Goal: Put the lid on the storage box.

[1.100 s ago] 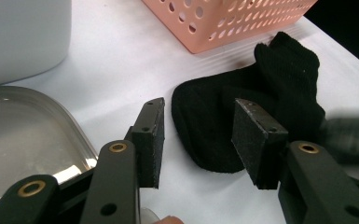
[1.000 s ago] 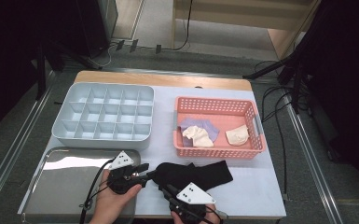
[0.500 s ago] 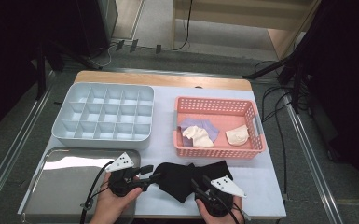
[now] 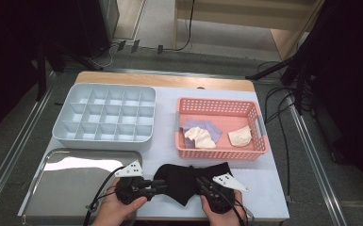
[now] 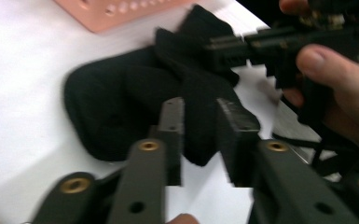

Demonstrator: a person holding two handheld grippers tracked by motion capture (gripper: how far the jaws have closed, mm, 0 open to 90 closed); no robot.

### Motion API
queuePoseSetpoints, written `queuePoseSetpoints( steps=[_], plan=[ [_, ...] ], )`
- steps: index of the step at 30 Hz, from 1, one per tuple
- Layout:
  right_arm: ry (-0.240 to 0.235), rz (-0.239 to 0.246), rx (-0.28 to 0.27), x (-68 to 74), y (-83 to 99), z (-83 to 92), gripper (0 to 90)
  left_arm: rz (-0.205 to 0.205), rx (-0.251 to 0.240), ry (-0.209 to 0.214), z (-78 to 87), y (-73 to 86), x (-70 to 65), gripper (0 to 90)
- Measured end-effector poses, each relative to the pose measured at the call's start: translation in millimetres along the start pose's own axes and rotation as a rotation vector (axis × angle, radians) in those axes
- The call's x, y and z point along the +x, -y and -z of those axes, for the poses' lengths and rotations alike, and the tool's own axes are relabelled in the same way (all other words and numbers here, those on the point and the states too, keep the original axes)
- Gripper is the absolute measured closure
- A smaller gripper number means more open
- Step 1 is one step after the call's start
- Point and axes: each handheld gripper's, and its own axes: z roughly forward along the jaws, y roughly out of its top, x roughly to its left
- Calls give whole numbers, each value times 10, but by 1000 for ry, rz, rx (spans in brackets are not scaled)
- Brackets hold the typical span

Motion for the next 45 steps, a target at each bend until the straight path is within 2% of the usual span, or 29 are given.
queuePoseSetpoints(
  steps=[4, 8, 9, 10, 11, 13, 15, 16, 19, 20, 23, 27, 29, 32, 35, 37, 40, 42, 45],
  plan=[
    [-25, 17, -42, 39, -148, -8, 810, -11, 23, 23, -37, -2, -27, 896],
    [-49, 52, -113, 126, -247, -44, 811, -43, 32, 51, -84, -10, -107, 900],
    [-58, 66, -121, 146, -247, -67, 808, -59, 44, 60, -116, -4, -137, 900],
    [-66, 100, -119, 163, -238, -109, 795, -67, 50, 62, -139, 2, -156, 896],
    [-60, 116, -112, 174, -227, -131, 771, -77, 54, 60, -160, 11, -175, 871],
    [-44, 130, -120, 170, -196, -152, 683, -91, 44, 47, -165, 13, -191, 720],
    [-38, 94, -148, 134, -182, -109, 587, -99, 3, 41, -119, -1, -184, 610],
    [-31, 78, -164, 112, -174, -65, 583, -97, -17, 24, -85, -14, -169, 561],
    [-23, 42, -191, 74, -87, 107, 566, -48, -78, -29, 16, -50, -72, 529],
    [-25, 33, -185, 80, -34, 159, 568, -20, -90, -64, 40, -59, -22, 529],
    [-44, 18, -144, 116, 96, 244, 579, 40, -100, -115, 60, -60, 63, 572],
    [-84, 3, -108, 212, 172, 230, 576, 74, -79, -184, 1, -57, 92, 621],
    [-96, 16, -105, 271, 208, 206, 562, 71, -78, -197, -43, -75, 78, 602],
    [-105, 10, -76, 333, 274, 167, 551, 57, -68, -195, -120, -110, 45, 592],
    [-66, 30, -58, 374, 325, 143, 533, 52, -39, -207, -197, -118, 27, 603],
    [-41, 24, -48, 385, 353, 150, 514, 53, -11, -228, -239, -114, 30, 599],
    [-22, 12, -41, 381, 416, 143, 517, 68, 15, -234, -273, -113, 52, 602],
    [-19, 19, -55, 397, 449, 153, 532, 55, 28, -238, -282, -123, 49, 609],
    [-13, 33, -38, 423, 460, 168, 636, 50, 54, -236, -314, -125, 38, 641]
  ],
)
